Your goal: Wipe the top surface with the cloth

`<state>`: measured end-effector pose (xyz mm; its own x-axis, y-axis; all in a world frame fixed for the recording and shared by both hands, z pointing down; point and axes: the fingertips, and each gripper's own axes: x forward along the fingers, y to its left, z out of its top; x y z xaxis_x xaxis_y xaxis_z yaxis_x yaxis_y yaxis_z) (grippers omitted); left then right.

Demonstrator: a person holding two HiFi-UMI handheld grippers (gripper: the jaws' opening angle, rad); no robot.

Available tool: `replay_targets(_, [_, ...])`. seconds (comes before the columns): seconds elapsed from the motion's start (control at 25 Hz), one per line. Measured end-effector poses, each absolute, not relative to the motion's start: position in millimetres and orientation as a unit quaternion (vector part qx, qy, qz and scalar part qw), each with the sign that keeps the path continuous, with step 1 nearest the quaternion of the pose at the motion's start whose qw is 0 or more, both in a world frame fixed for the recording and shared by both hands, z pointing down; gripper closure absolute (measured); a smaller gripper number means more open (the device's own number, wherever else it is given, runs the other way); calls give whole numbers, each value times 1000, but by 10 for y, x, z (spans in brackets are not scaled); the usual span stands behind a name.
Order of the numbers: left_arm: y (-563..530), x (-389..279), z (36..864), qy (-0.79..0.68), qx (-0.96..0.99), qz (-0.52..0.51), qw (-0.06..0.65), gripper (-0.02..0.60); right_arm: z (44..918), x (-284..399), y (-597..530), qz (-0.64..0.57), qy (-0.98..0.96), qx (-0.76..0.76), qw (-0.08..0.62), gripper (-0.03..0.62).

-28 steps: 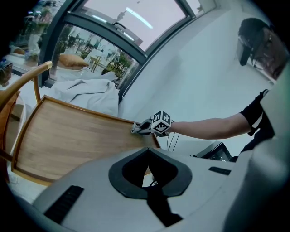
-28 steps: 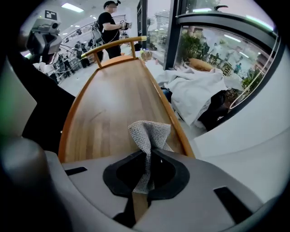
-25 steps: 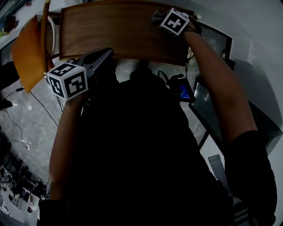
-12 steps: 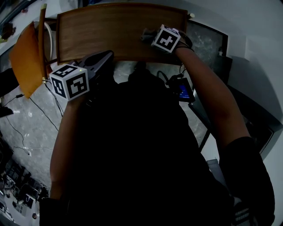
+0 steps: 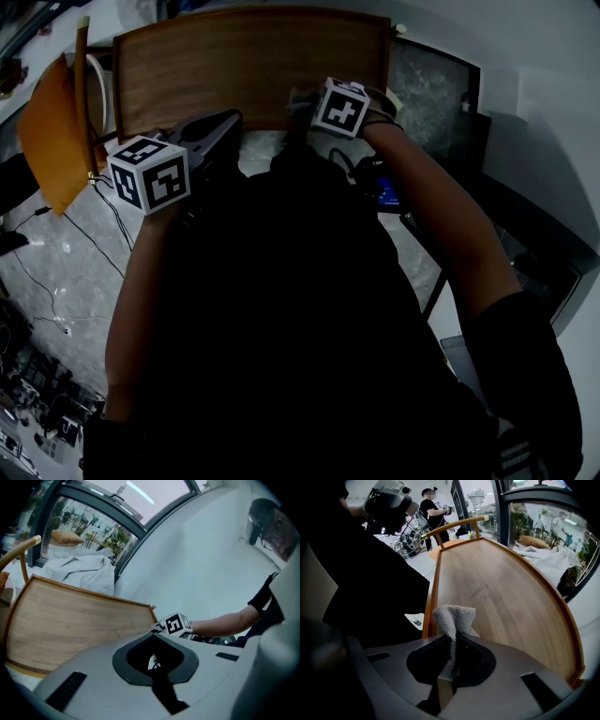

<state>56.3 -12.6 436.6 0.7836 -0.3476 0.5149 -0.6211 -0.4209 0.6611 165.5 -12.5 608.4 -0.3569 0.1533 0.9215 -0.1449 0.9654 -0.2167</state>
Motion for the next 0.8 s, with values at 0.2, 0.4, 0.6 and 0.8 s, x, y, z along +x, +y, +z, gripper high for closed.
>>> replay_targets(0.2, [-128,595,4410,-284,828,159,456,569,6088,1688,23,153,-802,-32,577,559])
replay_targets(0.4, [-94,721,4563,-262,827,176,466,569,6088,1672,170,190,-794,-60,574,559])
replay_targets(0.6, [-171,816,4723,-244,819,180,486,569,6043,1648,144,230,-801,-70,548,559])
replay_targets(0.8, [-340,823,4753,-244,816,168,496,569,5893,1913,-871,167,-842,89,505,559])
